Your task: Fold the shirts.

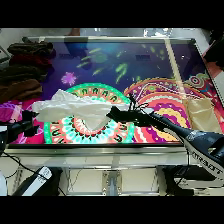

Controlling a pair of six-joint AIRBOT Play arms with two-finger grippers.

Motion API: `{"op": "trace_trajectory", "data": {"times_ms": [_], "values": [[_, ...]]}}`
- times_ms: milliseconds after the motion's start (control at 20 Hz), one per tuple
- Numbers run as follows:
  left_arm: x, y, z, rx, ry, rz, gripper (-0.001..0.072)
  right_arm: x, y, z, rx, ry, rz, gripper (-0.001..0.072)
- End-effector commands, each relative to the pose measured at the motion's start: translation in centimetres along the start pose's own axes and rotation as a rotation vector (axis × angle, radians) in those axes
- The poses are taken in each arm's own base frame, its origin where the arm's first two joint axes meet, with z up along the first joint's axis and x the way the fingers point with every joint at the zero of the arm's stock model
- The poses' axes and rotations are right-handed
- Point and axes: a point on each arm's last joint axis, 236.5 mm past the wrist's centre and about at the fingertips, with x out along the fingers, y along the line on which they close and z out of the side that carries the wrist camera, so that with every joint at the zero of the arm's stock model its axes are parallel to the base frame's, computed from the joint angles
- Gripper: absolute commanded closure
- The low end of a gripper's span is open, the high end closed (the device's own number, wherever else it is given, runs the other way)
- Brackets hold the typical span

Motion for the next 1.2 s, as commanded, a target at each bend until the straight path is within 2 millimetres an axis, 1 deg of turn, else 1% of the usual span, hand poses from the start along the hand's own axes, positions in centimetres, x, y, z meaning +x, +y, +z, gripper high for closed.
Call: {"op": "trace_trajectory", "data": {"times_ms": [0,100,150,200,250,300,350,400,450,500,550,600,650,700,750,800,850,900,950,1000,1050,1100,1150], "values": [[1.5,1.1,1.0,-0.048,-0.022,0.021,0.0015,0.0,0.8,0.4,-0.066,-0.001,0.000,0.0691],[2.3,1.4,1.4,-0.058,-0.026,0.024,0.0030,0.0,0.7,0.3,-0.070,0.000,-0.002,0.0691],[2.6,1.1,1.5,-0.041,-0.024,0.011,0.0085,0.0,0.7,0.3,-0.071,0.001,-0.002,0.0691],[2.8,0.5,1.6,-0.034,-0.021,-0.014,0.0114,0.0,0.7,0.3,-0.070,0.000,-0.002,0.0691],[3.1,-0.1,1.7,-0.035,-0.018,-0.040,0.0115,0.0,0.7,0.3,-0.071,0.001,-0.002,0.0691],[3.4,-0.7,1.8,-0.043,-0.013,-0.064,0.0166,0.0,0.7,0.3,-0.072,0.000,-0.003,0.0691],[3.7,-1.1,1.9,-0.040,-0.009,-0.080,0.0245,0.0,0.7,0.3,-0.073,0.000,-0.003,0.0691],[4.1,-1.4,1.7,-0.036,0.001,-0.093,0.0255,0.0,0.7,0.4,-0.084,0.000,-0.003,0.0691],[4.4,-1.4,1.6,-0.033,0.010,-0.095,0.0303,0.0,0.7,0.5,-0.087,-0.004,-0.004,0.0692],[4.7,-1.3,1.4,-0.036,0.018,-0.095,0.0435,-0.1,0.6,0.6,-0.087,-0.010,-0.007,0.0692],[4.9,-1.3,1.4,-0.025,0.022,-0.099,0.0634,-0.2,0.6,0.9,-0.092,-0.021,-0.010,0.0692],[4.8,-1.9,1.6,0.014,0.014,-0.119,0.0693,-0.6,0.7,1.5,-0.115,-0.042,-0.017,0.0693],[4.4,-3.3,1.8,0.079,0.010,-0.160,0.0693,-1.4,1.2,2.3,-0.179,-0.073,-0.025,0.0693],[3.4,-5.5,2.1,0.137,0.016,-0.228,0.0693,-2.7,2.1,3.0,-0.252,-0.100,-0.026,0.0694],[1.6,-8.6,2.3,0.218,0.024,-0.316,0.0694,-4.9,3.6,3.8,-0.346,-0.132,-0.023,0.0694],[-1.4,-12.3,2.1,0.336,0.031,-0.422,0.0694,-7.4,5.4,4.4,-0.446,-0.170,-0.016,0.0694],[-5.4,-15.9,1.7,0.461,0.021,-0.528,0.0695,-10.7,7.8,4.9,-0.541,-0.223,-0.002,0.0694],[-9.6,-18.7,1.1,0.565,0.001,-0.614,0.0695,-14.2,10.1,5.1,-0.623,-0.290,0.008,0.0695],[-14.2,-21.2,0.1,0.665,-0.036,-0.689,0.0695,-18.4,12.6,5.1,-0.687,-0.382,0.024,0.0695],[-19.1,-23.4,-1.0,0.769,-0.109,-0.752,0.0695,-23.0,15.3,4.5,-0.746,-0.487,0.049,0.0695],[-24.0,-25.3,-2.0,0.861,-0.219,-0.798,0.0695,-27.5,17.8,3.5,-0.807,-0.590,0.074,0.0695],[-28.8,-26.6,-3.5,0.951,-0.331,-0.835,0.0695,-32.1,20.3,2.1,-0.859,-0.699,0.109,0.0695],[-32.6,-27.4,-5.0,1.033,-0.432,-0.841,0.0696,-37.7,23.1,-0.1,-0.917,-0.830,0.158,0.0696]]}}
